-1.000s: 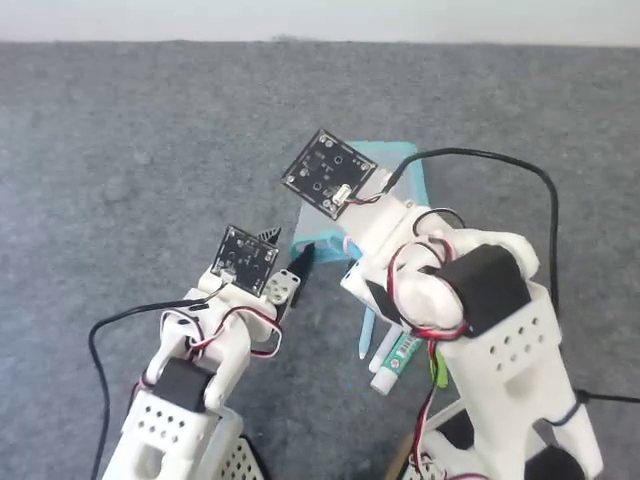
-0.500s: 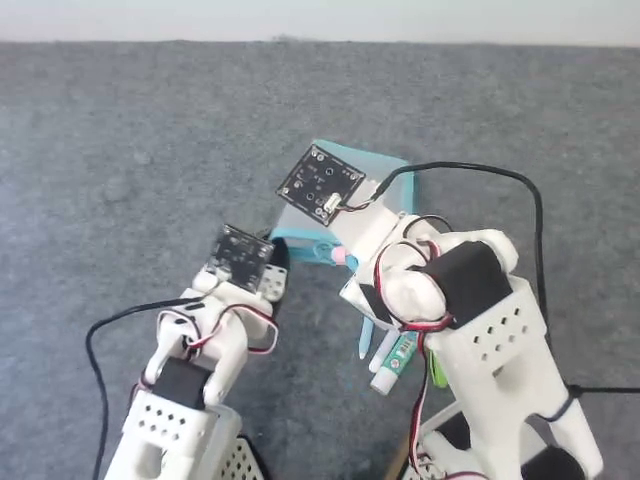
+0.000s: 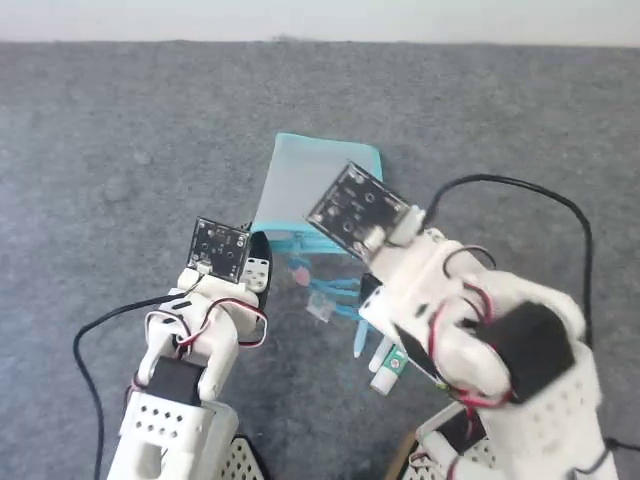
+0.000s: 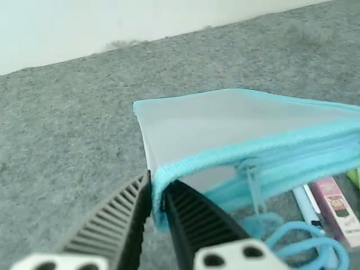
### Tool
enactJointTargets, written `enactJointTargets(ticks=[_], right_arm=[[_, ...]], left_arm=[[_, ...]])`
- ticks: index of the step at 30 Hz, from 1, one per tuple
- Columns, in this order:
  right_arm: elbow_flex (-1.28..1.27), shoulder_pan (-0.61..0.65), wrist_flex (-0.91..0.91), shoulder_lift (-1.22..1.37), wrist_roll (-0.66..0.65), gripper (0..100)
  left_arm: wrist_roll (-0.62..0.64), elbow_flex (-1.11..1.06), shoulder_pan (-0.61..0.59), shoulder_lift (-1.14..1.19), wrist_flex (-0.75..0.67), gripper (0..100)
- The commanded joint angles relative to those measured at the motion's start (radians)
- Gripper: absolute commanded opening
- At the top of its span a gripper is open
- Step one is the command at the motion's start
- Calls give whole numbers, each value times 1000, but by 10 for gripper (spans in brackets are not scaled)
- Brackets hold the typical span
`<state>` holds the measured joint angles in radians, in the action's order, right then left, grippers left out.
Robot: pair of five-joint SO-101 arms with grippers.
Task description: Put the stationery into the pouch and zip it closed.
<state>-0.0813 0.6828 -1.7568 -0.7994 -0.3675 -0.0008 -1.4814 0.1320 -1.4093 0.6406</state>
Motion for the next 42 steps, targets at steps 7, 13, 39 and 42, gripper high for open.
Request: enactJointTargets(ticks=[7, 13, 39, 42], right_arm=[[-575, 143, 621, 38, 91, 152], [-896, 143, 1036, 38, 265, 152], [-1063, 110, 1369, 51, 269, 91], [-1063, 88, 1363, 44, 265, 3]], left_arm=[[21, 30, -12, -15, -31, 10], [21, 30, -12, -14, -31, 10], [21, 25, -9, -14, -31, 10], [21, 25, -11, -14, -31, 10]])
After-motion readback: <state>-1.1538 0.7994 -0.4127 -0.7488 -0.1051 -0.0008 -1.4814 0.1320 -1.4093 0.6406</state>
